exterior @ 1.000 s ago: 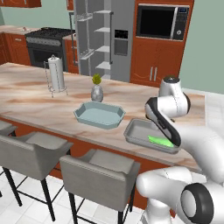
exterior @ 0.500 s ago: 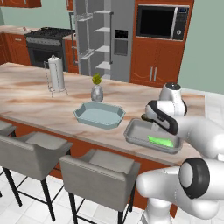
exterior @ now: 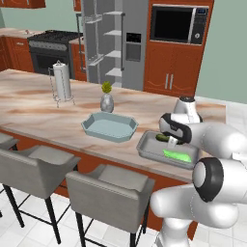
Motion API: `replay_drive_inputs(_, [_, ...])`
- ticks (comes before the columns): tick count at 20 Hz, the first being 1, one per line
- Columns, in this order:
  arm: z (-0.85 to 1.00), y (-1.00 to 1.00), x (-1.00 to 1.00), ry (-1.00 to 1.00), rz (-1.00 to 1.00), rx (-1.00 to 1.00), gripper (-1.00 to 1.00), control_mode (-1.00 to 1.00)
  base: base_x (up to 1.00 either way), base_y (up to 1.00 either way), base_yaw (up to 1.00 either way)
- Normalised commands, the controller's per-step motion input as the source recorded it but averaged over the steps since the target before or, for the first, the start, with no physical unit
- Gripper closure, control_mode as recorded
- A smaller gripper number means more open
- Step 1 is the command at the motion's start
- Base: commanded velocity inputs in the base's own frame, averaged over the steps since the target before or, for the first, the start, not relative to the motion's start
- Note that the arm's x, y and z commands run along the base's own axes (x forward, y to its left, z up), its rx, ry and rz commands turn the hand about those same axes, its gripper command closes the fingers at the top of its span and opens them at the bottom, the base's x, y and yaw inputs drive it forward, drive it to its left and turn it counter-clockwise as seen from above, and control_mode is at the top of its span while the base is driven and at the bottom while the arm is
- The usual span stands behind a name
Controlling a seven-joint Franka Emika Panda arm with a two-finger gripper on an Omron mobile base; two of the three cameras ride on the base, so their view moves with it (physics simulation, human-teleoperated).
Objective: Place the cold items (corn and squash) from the fridge in one tupperware on the dining counter. Place the warm items (hot dog and kebab skewer) in the stove area in another tupperware.
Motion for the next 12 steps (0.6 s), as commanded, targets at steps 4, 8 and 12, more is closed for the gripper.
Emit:
replay_drive_inputs(4, [-0.16,-0.03,0.00,0.00,0.01,0.03,1.00,-1.00,0.00,0.00,0.00])
replay_drive_inputs(8, [-0.08,0.00,0.00,0.00,0.01,0.01,1.00,-1.00,0.00,0.00,0.00])
replay_drive_inputs(12, [-0.02,-0.01,0.01,0.00,0.01,0.00,1.00,-1.00,0.00,0.00,0.00])
